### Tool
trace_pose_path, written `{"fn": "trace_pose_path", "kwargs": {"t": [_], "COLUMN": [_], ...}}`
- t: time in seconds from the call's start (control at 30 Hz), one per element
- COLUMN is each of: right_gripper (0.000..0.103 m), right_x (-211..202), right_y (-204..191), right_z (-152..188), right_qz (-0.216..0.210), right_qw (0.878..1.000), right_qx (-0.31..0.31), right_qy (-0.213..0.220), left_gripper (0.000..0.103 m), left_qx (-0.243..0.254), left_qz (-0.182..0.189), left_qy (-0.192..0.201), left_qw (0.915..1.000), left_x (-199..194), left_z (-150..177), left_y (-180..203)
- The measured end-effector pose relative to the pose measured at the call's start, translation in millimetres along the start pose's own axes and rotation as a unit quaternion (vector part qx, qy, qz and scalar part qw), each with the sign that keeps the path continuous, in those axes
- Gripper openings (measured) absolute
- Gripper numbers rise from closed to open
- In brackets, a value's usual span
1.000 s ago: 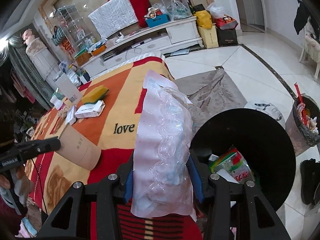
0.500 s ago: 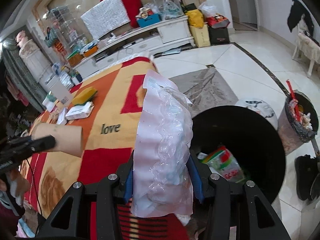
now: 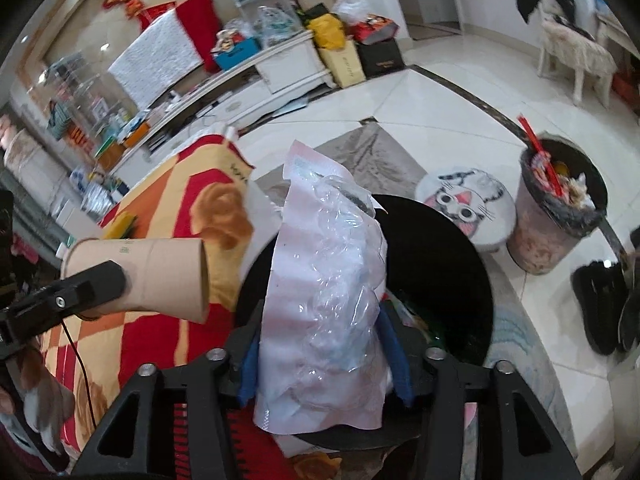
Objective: Collect trash
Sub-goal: 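Open both tools to drop the paper cup and plastic bag into the bin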
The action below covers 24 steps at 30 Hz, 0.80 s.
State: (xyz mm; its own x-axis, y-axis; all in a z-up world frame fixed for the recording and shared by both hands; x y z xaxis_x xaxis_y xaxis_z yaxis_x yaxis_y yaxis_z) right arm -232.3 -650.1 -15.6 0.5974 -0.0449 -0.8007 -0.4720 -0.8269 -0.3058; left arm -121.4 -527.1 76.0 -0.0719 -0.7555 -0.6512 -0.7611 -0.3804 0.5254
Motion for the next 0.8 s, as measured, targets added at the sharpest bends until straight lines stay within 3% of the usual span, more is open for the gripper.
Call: {"fn": "trace_pose_path", "kwargs": {"t": [0.03, 0.07, 0.1, 0.13, 0.17, 0.37, 0.57, 0.8], "right_gripper": [0.063, 0.077, 0.087, 0.088, 0.088, 0.088, 0.088, 0.088], "right_x": [2.0, 2.5, 1.9, 2.1, 1.9, 0.9, 3.5, 7.3], "right_y": [5.7, 9.6, 13.6, 14.4, 17.8, 20.8, 4.8, -25.9], "right_z": [0.2, 1.1, 2.0, 3.4, 4.3, 10.6, 15.5, 23.1], "right_qz": [0.003, 0.008, 0.014, 0.017, 0.015, 0.017, 0.024, 0.049], "right_qw": [1.0, 1.0, 1.0, 1.0, 0.999, 0.999, 1.0, 0.998], "right_qx": [0.008, 0.016, 0.021, 0.025, 0.029, 0.03, 0.005, -0.037], "right_qy": [-0.004, -0.005, -0.004, -0.002, -0.003, -0.008, -0.012, -0.005], "left_gripper": [0.009, 0.014, 0.034, 0.056, 0.062, 0.062, 0.062, 0.062], "left_qx": [-0.003, -0.006, -0.013, -0.019, -0.028, -0.028, -0.019, -0.032], "left_qz": [0.001, 0.003, 0.01, 0.017, 0.028, 0.015, -0.038, -0.076], "left_qy": [-0.001, -0.002, -0.003, -0.003, 0.001, 0.008, 0.027, 0.037], "left_qw": [1.0, 1.0, 0.9999, 0.9997, 0.9992, 0.9995, 0.9987, 0.9959], "left_x": [6.0, 9.3, 12.5, 14.2, 14.5, 1.7, -19.6, -40.1], "left_z": [-0.5, -0.7, -1.4, -2.1, -2.4, -1.0, 8.5, 25.6], "left_y": [-1.2, -1.7, -3.0, -4.4, -6.4, -7.5, -16.8, -40.9]}}
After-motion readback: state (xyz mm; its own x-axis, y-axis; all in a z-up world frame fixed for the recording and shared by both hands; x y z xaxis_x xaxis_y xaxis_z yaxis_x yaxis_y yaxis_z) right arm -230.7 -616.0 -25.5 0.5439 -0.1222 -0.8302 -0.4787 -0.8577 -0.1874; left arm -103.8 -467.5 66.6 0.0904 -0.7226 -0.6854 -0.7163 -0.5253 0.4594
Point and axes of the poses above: each gripper's, at about its wrist camera, not at the fingertips, and x roughly the way its jaws point, y to its right, z to its underside, the point moved 2 cm from there along x, roughly the way its jaws point, and after that the axes turned 4 degrees about z, right-handed, at the moved point
